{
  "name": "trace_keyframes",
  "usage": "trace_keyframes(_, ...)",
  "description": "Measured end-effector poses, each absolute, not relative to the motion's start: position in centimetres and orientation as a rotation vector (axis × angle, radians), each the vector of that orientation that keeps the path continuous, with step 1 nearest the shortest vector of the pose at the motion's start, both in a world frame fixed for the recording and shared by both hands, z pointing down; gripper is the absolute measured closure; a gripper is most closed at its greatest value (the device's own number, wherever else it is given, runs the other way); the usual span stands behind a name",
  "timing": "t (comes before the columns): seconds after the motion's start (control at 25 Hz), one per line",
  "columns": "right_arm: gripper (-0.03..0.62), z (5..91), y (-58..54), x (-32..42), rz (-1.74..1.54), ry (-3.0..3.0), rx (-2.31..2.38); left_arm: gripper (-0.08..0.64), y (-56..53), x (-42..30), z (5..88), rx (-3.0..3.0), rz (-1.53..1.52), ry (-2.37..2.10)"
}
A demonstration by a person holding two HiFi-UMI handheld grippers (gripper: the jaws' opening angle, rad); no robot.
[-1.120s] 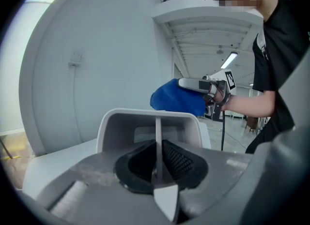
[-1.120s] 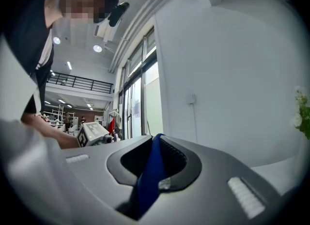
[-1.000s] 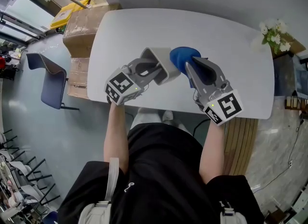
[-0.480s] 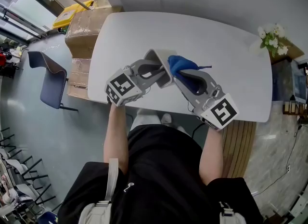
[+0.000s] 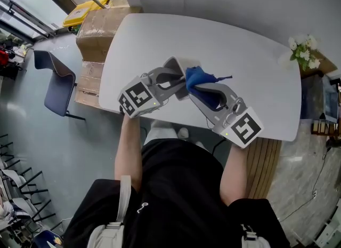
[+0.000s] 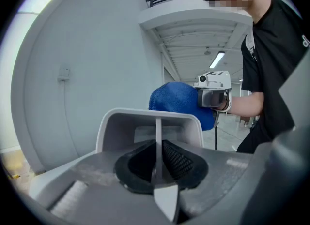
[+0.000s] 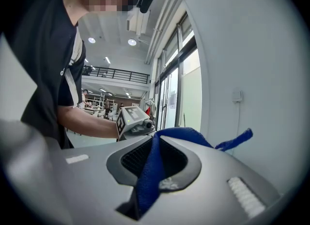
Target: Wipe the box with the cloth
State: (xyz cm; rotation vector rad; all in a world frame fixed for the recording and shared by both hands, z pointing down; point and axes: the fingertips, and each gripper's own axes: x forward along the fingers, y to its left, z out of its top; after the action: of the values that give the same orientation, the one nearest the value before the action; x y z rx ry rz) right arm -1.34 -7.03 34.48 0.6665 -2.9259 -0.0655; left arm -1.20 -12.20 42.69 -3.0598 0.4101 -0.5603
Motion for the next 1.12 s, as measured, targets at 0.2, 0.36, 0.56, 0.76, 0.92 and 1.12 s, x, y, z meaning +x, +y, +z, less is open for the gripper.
trace_keyframes(0.2, 0.546, 34.0, -6.8, -1.7, -0.06, -2.938, 0.619, 0.515, -11.8, -1.1, 42.4, -3.042, -0.586, 0.364)
trace_keyframes(0.36, 0.546, 33.7, -6.8, -1.9, -0.042, -2.962, 0.609, 0.515, -10.6, -0.5, 42.6, -3.027, -0.61, 0.252)
trace_keyframes(0.56, 0.546, 33.6, -6.8, -1.8, -0.04, -2.978, 0.625, 0.515, -8.8, 0.3, 42.8, -3.031, -0.616, 0.124)
trace_keyframes(0.76, 0.546, 33.5, -7.1, -1.6, -0.034, -2.983, 0.66, 0.515, -7.8, 0.6, 42.8, -3.031, -0.611, 0.036)
trace_keyframes(0.92, 0.545, 33.4, -7.5, -0.8, -0.032, -2.988, 0.684, 0.515, -7.1, 1.4, 42.7, -3.031, -0.595, -0.008)
trace_keyframes(1.12, 0.545, 33.4, -7.7, -0.5, -0.021, -2.974, 0.638, 0.514, -5.2, 1.9, 42.5, -3.047, -0.563, -0.11)
